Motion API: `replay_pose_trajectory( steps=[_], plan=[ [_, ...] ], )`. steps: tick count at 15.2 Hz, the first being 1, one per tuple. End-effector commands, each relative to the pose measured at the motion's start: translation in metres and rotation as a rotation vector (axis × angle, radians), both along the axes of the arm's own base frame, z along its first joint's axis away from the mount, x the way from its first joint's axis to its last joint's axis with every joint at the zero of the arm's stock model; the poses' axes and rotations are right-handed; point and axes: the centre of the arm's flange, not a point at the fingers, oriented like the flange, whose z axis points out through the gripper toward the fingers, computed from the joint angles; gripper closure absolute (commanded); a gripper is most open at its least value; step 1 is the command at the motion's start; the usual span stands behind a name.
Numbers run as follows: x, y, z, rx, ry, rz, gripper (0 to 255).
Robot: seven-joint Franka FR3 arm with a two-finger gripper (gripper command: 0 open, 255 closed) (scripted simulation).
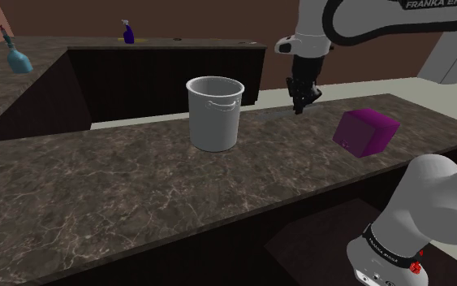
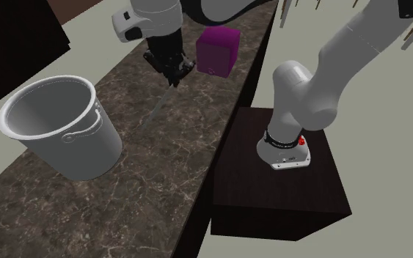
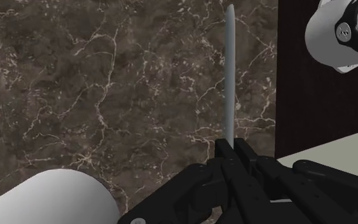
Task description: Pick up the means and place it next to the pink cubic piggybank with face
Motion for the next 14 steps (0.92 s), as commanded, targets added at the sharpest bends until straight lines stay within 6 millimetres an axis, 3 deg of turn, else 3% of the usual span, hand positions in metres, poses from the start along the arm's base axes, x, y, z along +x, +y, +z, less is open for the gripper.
replay_pose_trajectory(
  steps=[1,14],
  plan=[
    [-0.009,-0.023,0.002,0.0,0.0,0.001,255],
    [-0.07,-0.183,0.002,0.0,0.0,0.001,255]
  ],
)
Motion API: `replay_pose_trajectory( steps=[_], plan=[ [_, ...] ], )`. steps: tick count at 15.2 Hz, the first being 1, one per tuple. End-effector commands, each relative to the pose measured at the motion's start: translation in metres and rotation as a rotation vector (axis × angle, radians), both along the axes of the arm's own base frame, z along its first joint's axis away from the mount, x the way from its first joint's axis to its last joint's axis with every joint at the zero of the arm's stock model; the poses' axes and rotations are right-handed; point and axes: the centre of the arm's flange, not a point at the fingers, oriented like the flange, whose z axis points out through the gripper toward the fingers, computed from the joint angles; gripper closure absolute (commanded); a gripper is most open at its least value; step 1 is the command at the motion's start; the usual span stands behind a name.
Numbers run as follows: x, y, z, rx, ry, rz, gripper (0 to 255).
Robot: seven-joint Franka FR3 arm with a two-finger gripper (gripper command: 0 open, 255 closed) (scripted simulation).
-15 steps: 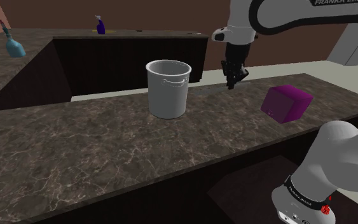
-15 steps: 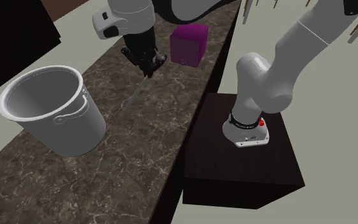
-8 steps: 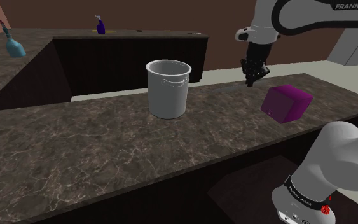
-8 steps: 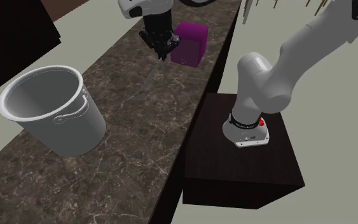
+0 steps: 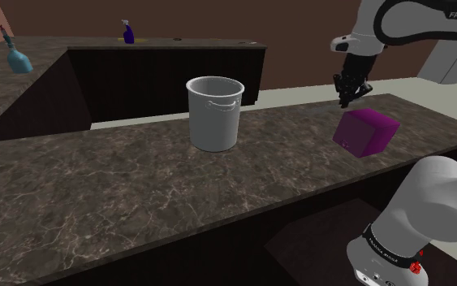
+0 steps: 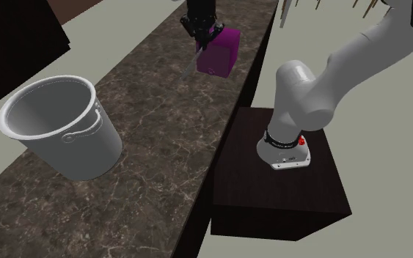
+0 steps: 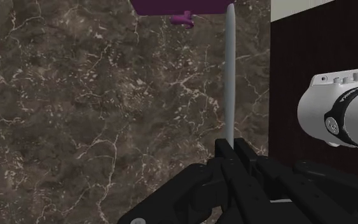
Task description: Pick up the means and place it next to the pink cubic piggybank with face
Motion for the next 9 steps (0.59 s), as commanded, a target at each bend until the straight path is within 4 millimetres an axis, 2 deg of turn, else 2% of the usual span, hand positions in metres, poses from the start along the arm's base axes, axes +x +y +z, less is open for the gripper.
replay_pose_trajectory(
  steps=[1,9],
  plan=[
    [-0.01,-0.024,-0.003,-0.001,0.001,0.002,255],
    [-0.047,-0.122,-0.003,-0.001,0.001,0.002,255]
  ],
)
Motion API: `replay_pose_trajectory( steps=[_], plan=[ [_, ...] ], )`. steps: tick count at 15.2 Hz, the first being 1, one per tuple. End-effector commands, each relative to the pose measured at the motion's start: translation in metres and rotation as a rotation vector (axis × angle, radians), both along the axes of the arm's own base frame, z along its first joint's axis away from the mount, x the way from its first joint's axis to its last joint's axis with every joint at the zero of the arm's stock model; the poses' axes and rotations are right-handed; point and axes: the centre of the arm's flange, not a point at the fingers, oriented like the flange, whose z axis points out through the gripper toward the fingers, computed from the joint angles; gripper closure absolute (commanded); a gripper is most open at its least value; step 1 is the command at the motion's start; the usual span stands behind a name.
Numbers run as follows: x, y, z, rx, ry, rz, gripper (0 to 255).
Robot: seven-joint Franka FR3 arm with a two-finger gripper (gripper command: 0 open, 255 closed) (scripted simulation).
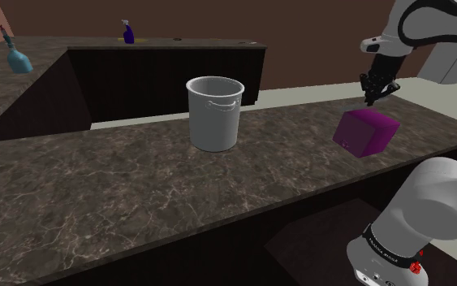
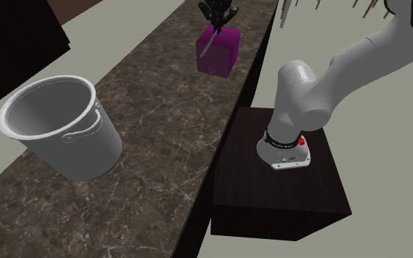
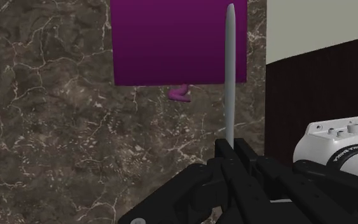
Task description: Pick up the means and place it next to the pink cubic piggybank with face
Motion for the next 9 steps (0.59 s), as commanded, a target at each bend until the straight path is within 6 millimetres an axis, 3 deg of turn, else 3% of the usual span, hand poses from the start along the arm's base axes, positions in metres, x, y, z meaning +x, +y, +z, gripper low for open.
replay_pose_trajectory(
  steps=[1,9],
  plan=[
    [-0.009,-0.024,-0.001,0.0,0.001,0.001,255],
    [-0.047,-0.122,-0.001,0.0,0.001,0.001,255]
  ],
)
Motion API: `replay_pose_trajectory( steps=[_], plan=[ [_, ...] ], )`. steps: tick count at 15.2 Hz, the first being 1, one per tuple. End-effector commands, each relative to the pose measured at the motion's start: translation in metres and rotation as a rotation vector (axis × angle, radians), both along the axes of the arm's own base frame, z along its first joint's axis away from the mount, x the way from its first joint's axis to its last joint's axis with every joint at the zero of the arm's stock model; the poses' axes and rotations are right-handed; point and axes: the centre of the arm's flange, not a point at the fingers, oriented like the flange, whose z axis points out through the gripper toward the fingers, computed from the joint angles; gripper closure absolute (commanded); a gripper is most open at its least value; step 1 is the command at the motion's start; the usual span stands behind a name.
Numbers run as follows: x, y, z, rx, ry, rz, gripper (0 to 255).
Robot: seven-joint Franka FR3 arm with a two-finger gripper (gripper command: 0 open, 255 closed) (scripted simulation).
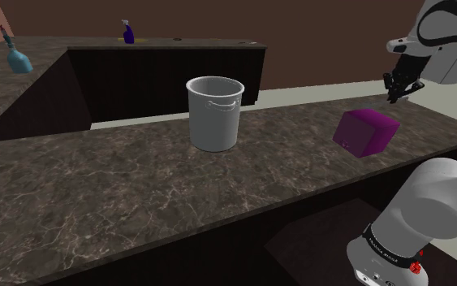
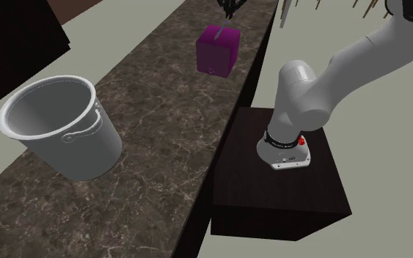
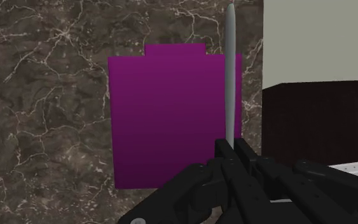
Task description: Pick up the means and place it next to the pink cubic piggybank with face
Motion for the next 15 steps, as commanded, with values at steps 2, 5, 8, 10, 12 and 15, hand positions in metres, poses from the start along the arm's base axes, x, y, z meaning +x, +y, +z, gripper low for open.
replay_pose_trajectory(
  steps=[2,5,8,10,12,15],
  plan=[
    [-0.015,-0.035,0.0,0.0,0.001,0.002,255],
    [-0.03,-0.072,0.0,0.0,0.001,0.002,255],
    [-0.044,-0.109,0.0,0.0,0.001,0.002,255],
    [-0.053,-0.134,0.0,0.0,0.001,0.002,255],
    [-0.062,-0.159,0.0,0.0,0.001,0.002,255],
    [-0.072,-0.184,-0.005,0.0,0.001,0.002,255]
  ],
)
